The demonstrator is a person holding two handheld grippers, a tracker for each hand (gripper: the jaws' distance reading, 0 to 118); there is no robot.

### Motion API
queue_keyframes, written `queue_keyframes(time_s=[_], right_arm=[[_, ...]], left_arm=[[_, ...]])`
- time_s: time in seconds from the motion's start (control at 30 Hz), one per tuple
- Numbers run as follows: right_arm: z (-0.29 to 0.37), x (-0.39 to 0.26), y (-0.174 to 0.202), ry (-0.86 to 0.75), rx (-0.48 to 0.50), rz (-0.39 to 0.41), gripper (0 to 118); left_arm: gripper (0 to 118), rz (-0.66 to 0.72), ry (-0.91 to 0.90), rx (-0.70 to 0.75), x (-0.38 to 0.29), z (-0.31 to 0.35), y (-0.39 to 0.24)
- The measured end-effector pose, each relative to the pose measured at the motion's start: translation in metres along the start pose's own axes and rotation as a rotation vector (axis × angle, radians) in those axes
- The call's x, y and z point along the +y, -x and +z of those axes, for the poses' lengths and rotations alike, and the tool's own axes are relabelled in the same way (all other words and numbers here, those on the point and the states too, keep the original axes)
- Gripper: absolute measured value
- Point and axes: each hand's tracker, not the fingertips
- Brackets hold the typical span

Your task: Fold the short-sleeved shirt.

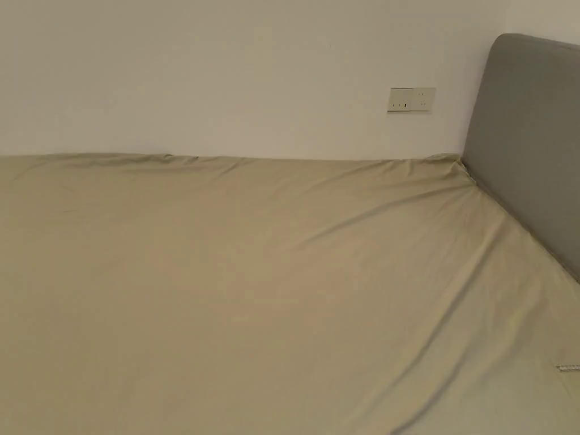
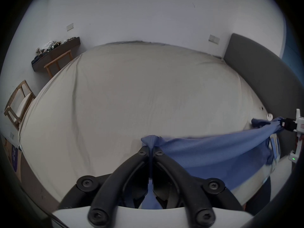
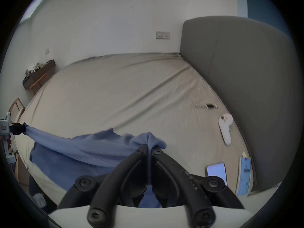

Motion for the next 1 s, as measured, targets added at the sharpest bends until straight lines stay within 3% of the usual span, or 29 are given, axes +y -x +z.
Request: queue_keyframes(time_s=[0.2, 0.4, 0.43, 0.47, 0.5, 0.53, 0.57, 0.63, 0.8, 0.87, 0.9, 0.97, 1.0], right_arm=[[-0.020, -0.080, 0.004, 0.140, -0.022, -0.021, 7], [-0.030, -0.098, 0.022, 0.166, -0.067, 0.022, 8], [-0.027, -0.096, 0.024, 0.164, -0.068, 0.019, 17], [-0.021, -0.093, 0.024, 0.149, -0.076, 0.013, 32], [-0.013, -0.089, 0.025, 0.118, -0.088, 0.005, 54], [-0.006, -0.087, 0.022, 0.080, -0.102, 0.002, 83], [0.008, -0.081, 0.023, 0.017, -0.114, 0.004, 101], [0.037, -0.067, 0.028, -0.157, -0.111, 0.008, 110], [0.091, -0.031, 0.052, -0.547, -0.164, -0.017, 110], [0.105, -0.023, 0.064, -0.653, -0.133, -0.026, 106], [0.110, -0.020, 0.071, -0.696, -0.113, -0.019, 97], [0.119, -0.015, 0.084, -0.759, -0.117, -0.019, 55], [0.121, -0.014, 0.091, -0.777, -0.127, -0.017, 33]], left_arm=[[2, 0.000, 0.139, 0.016, -0.063, -0.025, 0.002], [4, -0.060, 0.155, 0.053, -0.076, -0.034, -0.011], [20, -0.087, 0.155, 0.063, -0.074, -0.033, -0.013], [43, -0.103, 0.149, 0.073, -0.072, -0.029, -0.015], [70, -0.095, 0.122, 0.107, -0.069, -0.027, -0.011], [90, -0.080, 0.078, 0.114, -0.064, -0.018, -0.011], [100, -0.055, 0.010, 0.089, -0.055, -0.002, -0.010], [108, 0.022, -0.155, 0.042, -0.032, 0.039, -0.019], [108, 0.150, -0.561, -0.048, 0.013, 0.104, -0.048], [99, 0.124, -0.666, -0.088, 0.020, 0.120, -0.062], [86, 0.099, -0.715, -0.094, 0.021, 0.125, -0.071], [40, 0.036, -0.778, -0.055, 0.019, 0.132, -0.086], [24, -0.002, -0.806, -0.031, 0.017, 0.135, -0.093]])
